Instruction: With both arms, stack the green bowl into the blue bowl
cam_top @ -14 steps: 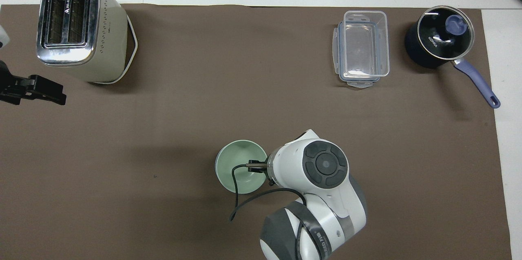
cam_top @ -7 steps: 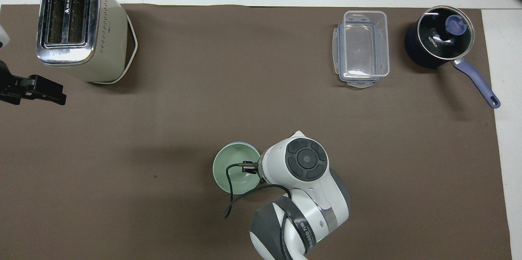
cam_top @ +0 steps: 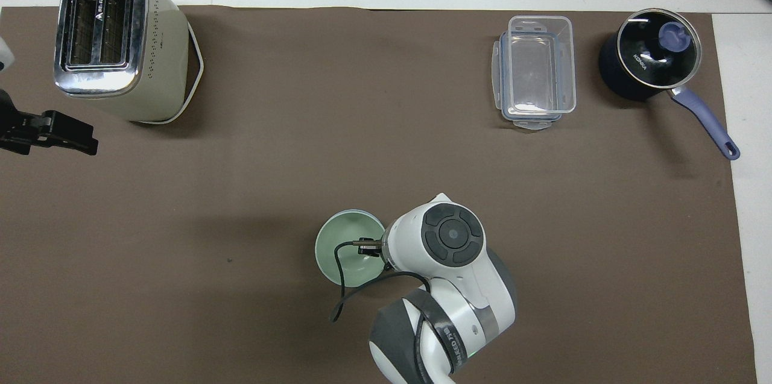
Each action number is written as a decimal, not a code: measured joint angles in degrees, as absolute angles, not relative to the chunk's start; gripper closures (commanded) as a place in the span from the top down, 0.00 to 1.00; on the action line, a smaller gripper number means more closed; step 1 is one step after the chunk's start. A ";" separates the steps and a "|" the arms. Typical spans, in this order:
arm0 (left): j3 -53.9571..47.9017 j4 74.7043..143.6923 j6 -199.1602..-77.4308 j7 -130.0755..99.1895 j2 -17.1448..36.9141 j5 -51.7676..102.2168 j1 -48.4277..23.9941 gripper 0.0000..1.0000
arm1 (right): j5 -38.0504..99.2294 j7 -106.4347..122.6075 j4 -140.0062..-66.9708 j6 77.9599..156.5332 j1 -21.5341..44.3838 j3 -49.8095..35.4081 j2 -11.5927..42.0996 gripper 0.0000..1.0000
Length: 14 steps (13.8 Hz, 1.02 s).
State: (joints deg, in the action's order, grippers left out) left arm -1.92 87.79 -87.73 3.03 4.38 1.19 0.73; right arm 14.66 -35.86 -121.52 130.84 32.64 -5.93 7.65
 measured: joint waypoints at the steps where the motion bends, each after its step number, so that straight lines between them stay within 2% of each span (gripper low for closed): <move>1: -1.92 87.79 -87.73 3.03 4.38 1.19 0.73 1.00 | 14.66 -35.86 -121.52 130.84 32.64 -5.93 7.65 0.14; 6: -1.93 87.79 -87.73 3.02 4.38 1.19 0.73 1.00 | 14.66 -35.88 -121.31 130.99 32.64 -5.93 7.65 0.20; 7: -1.93 87.79 -87.73 3.02 4.38 1.19 0.73 1.00 | 14.66 -35.88 -121.25 131.10 32.64 -5.93 7.65 0.28; 8: -1.93 87.79 -87.73 3.02 4.38 1.19 0.73 1.00 | 14.66 -35.88 -121.15 131.20 32.64 -5.92 7.64 0.45; 9: -1.93 87.79 -87.73 3.02 4.38 1.19 0.73 1.00 | 14.66 -35.88 -120.97 131.33 32.64 -5.89 7.61 0.75; 10: -1.93 87.79 -87.73 3.02 4.38 1.19 0.73 1.00 | 14.66 -35.88 -120.68 131.44 32.64 -5.78 7.47 0.89; 11: -1.93 87.79 -87.73 3.02 4.38 1.19 0.73 1.00 | 14.66 -35.89 -120.36 131.47 32.63 -5.63 7.13 0.98; 14: -1.93 87.79 -87.73 3.02 4.38 1.19 0.73 1.00 | 14.63 -35.89 -119.90 131.44 31.63 -4.89 4.47 1.00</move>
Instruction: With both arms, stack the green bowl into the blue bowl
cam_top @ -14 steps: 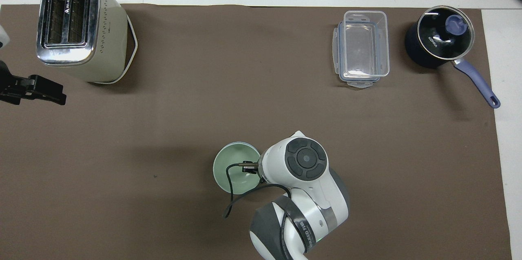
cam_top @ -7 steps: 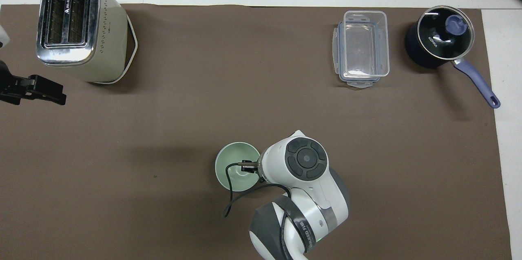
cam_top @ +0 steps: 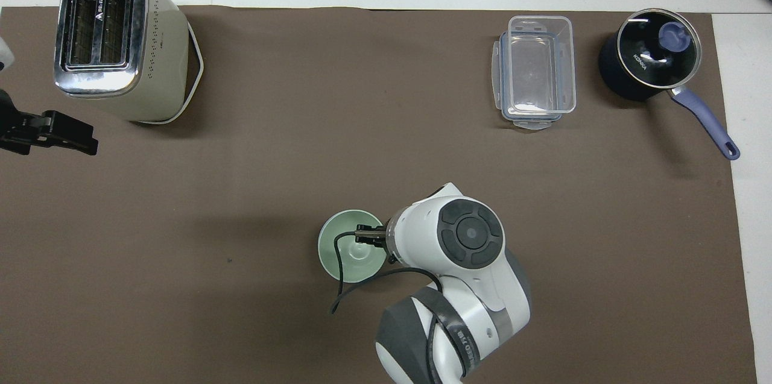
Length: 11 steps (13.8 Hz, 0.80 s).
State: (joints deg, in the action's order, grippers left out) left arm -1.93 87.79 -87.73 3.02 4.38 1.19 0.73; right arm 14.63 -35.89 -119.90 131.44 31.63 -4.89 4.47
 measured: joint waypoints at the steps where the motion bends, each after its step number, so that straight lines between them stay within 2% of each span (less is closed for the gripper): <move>1: -1.93 87.79 -87.73 3.02 4.38 1.19 0.73 1.00 | 14.44 -35.89 -119.87 130.81 30.16 -4.76 3.12 1.00; 5: -1.93 87.79 -87.73 3.02 4.38 1.19 0.73 1.00 | 11.48 -34.12 -119.83 123.86 21.65 -4.55 -3.05 1.00; 11: -1.93 87.79 -87.73 3.02 4.38 1.19 0.73 1.00 | 10.20 -23.45 -118.97 119.57 7.03 -4.22 -7.64 1.00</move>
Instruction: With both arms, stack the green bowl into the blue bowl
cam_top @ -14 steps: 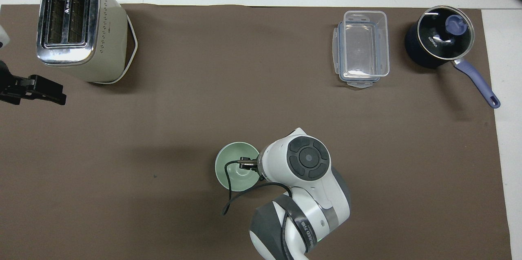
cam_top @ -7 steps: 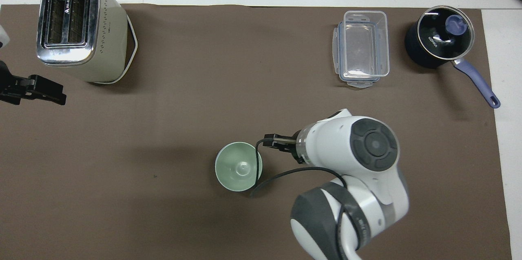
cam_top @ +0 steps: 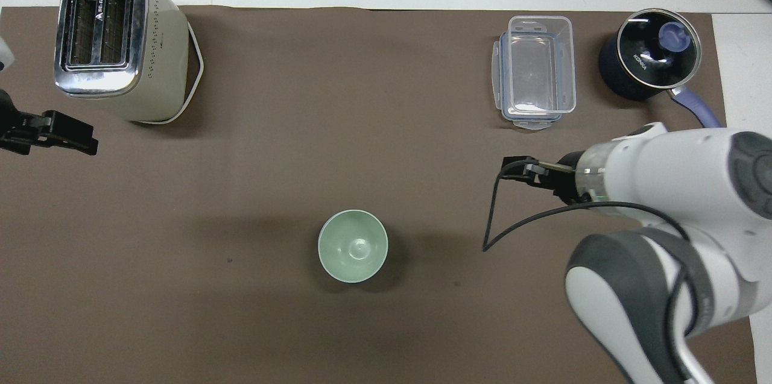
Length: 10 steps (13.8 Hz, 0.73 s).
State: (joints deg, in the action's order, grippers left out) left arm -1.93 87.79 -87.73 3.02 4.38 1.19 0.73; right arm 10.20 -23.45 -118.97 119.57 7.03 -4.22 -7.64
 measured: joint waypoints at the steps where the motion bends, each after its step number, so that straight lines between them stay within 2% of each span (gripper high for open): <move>1: -1.93 87.79 -87.73 3.02 4.38 1.19 0.73 1.00 | 8.47 -21.68 -117.72 117.36 4.78 -4.16 -8.18 1.00; 5: -1.93 87.79 -87.73 3.02 4.38 1.19 0.73 1.00 | 2.69 -19.74 -107.08 104.78 0.61 -4.16 -8.90 1.00; 10: -1.93 87.79 -87.73 3.02 4.38 1.19 0.73 1.00 | 0.31 -16.16 -95.87 95.59 -2.02 -4.17 -7.48 1.00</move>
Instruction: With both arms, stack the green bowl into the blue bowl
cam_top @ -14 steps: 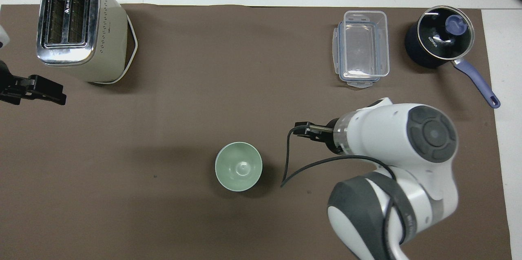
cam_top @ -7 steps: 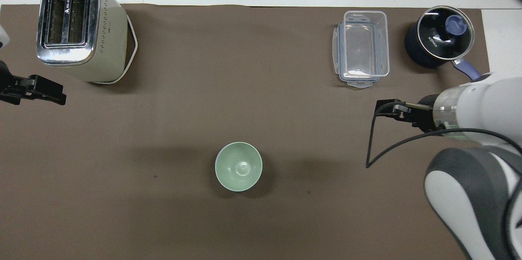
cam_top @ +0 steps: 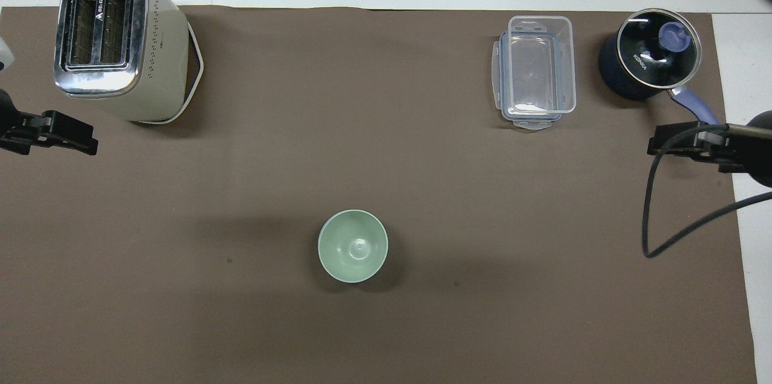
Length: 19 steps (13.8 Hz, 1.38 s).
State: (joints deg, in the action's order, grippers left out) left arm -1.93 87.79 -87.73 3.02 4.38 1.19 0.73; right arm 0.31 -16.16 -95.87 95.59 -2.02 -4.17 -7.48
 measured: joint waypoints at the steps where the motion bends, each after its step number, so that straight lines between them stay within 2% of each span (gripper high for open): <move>1: -1.93 87.79 -87.73 3.02 4.38 1.19 0.73 1.00 | -0.37 -15.07 -93.74 93.98 -2.21 -4.17 -6.25 1.00; 6: -1.93 87.79 -87.73 3.02 4.38 1.19 0.73 1.00 | -1.95 -10.82 -88.89 92.04 -2.25 -4.23 -1.35 1.00; 19: -1.93 87.79 -87.73 3.01 4.38 1.19 0.73 1.00 | -1.95 -10.73 -88.49 87.93 -2.47 -4.41 -1.47 1.00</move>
State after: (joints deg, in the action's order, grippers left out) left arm -1.93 87.79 -87.73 3.01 4.38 1.19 0.73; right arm -1.95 -10.73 -88.49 87.93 -2.47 -4.41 -1.47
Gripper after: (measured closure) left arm 0.000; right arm 0.000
